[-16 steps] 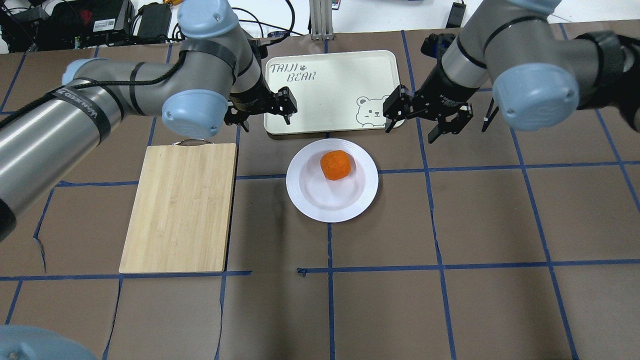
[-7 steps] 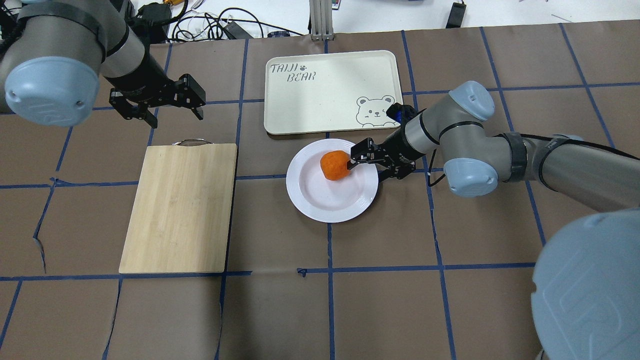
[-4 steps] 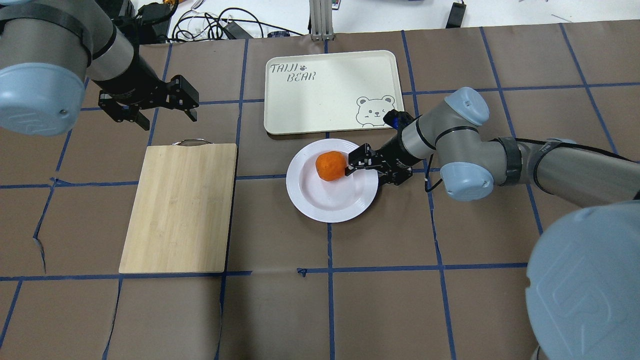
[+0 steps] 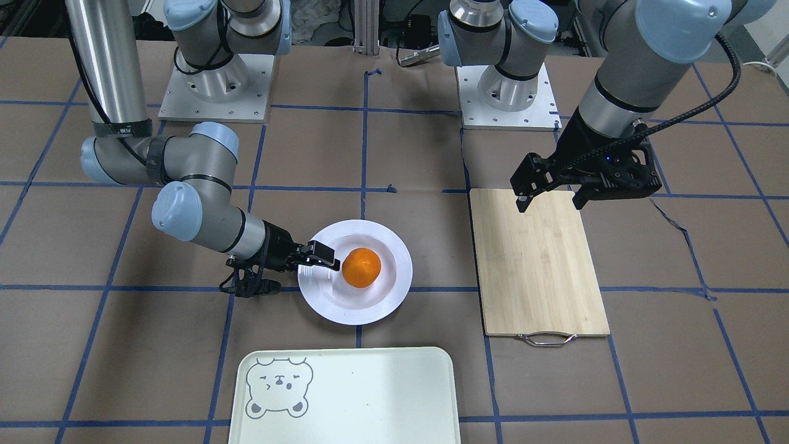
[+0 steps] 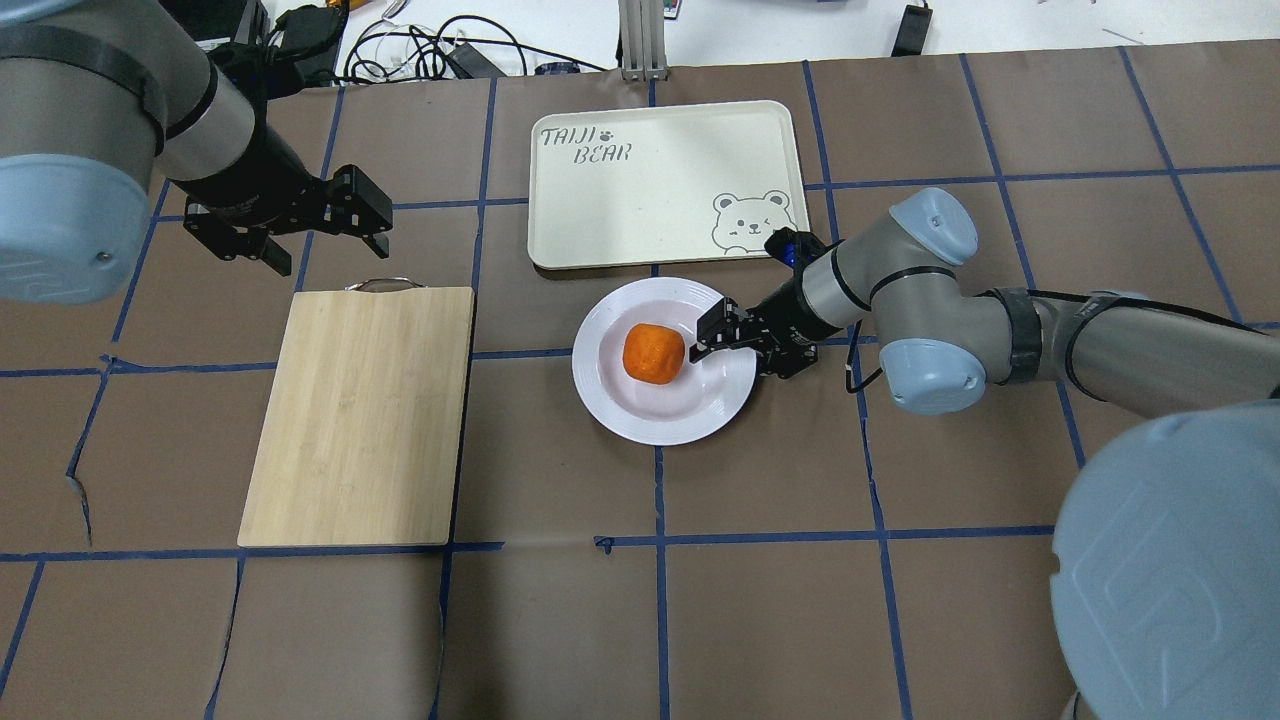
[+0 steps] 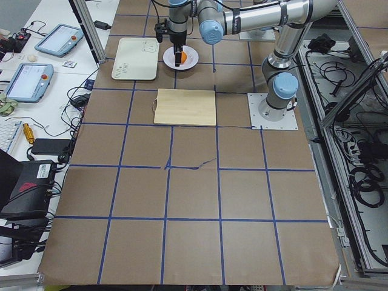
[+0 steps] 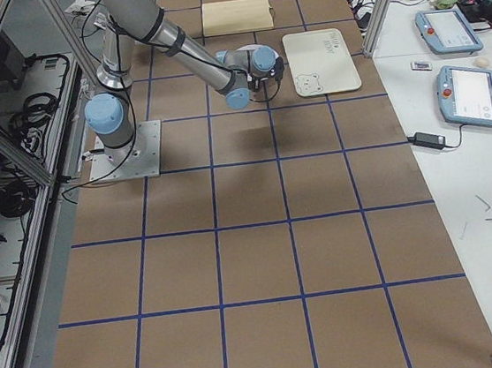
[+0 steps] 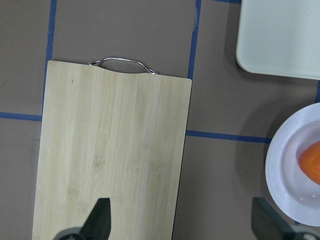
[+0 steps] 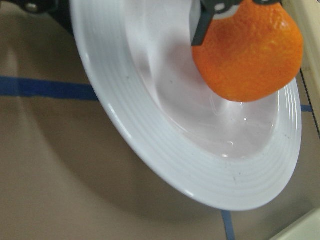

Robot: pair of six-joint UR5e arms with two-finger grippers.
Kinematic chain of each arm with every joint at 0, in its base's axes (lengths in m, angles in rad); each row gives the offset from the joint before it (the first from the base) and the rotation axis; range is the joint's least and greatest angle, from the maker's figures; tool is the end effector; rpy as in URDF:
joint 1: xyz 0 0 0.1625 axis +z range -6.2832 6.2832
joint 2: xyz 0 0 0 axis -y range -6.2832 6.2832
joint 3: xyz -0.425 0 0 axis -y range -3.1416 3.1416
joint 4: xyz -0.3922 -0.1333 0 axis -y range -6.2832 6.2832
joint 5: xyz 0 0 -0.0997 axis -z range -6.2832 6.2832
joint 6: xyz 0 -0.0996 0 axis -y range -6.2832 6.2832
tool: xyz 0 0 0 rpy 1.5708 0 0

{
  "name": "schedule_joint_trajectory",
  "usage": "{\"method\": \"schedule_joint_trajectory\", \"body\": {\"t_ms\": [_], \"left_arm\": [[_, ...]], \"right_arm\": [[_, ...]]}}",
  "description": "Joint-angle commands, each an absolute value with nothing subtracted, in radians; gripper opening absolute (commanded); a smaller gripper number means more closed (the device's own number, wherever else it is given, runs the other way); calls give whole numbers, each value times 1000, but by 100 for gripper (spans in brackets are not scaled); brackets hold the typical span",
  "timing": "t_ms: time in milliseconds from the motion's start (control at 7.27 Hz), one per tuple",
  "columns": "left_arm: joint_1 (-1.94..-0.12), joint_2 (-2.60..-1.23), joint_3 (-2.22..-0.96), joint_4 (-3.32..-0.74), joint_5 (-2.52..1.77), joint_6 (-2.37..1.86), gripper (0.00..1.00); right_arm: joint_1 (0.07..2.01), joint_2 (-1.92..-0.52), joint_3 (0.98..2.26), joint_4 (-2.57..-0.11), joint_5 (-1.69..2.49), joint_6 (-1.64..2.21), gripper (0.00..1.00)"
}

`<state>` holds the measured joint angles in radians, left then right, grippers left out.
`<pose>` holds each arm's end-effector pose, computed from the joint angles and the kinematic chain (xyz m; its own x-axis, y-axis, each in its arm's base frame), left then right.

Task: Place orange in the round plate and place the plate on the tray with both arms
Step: 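Grasp the rim of the white plate with the right gripper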

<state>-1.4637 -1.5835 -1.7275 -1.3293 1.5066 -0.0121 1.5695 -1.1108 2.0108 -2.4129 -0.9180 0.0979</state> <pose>-0.0856 -0.5107 0.4294 -0.9914 -0.1141 0.0649 -0.1186 0.9904 -0.0713 0.1931 -0.5277 0.1513 -0.7904 0.1336 -0.5978 0.0789 0.9900 0.1169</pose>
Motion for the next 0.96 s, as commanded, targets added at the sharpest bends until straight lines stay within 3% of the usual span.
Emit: {"method": "schedule_joint_trajectory", "body": {"t_ms": [0,138,413,826], "left_arm": [[-1463,-1577,-1733,-1330,1506,-9,100],[-1463,-1569,-1736,-1331,1502,-9,100],[-1463,-1565,-1736,-1336,1506,-5,100],[-1463,-1565,-1736,-1336,1505,-5,100]], "right_arm": [[1569,-1118,2008,-2410,-928,106,14],[1569,-1121,2003,-2407,-930,118,4],[1566,-1129,1964,-2378,-971,152,0],[1555,-1114,1660,-2118,-971,156,0]]}}
